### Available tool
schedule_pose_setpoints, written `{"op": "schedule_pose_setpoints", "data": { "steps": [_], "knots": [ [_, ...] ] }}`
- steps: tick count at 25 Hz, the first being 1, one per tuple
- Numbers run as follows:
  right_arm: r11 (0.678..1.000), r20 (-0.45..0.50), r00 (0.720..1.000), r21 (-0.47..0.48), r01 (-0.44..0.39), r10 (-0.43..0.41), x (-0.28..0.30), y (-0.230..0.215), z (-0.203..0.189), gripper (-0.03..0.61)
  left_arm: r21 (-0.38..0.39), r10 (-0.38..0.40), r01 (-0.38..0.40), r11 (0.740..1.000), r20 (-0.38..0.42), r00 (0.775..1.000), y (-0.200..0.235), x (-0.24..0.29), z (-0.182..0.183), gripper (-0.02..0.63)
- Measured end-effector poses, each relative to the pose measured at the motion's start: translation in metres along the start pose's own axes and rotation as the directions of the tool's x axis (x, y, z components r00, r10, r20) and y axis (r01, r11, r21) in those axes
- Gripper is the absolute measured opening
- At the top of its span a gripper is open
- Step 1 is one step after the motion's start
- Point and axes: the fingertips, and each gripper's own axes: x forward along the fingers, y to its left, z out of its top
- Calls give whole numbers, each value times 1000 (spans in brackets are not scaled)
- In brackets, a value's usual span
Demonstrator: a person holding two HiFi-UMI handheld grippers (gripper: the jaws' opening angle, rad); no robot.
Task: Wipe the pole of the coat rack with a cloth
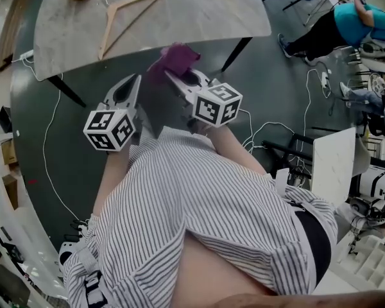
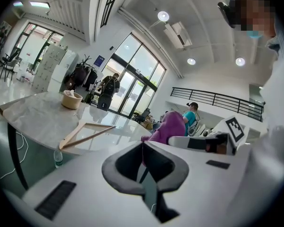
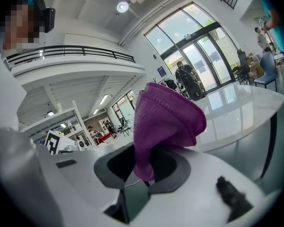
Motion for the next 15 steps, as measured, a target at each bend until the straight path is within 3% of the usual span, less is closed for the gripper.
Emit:
{"op": "schedule_pose_setpoints", "data": {
  "steps": [15],
  "knots": [
    [997, 24, 997, 35, 67, -68, 143, -52, 85, 80, 38, -8, 10, 999, -53, 999, 126, 89, 106, 15]
  ]
}}
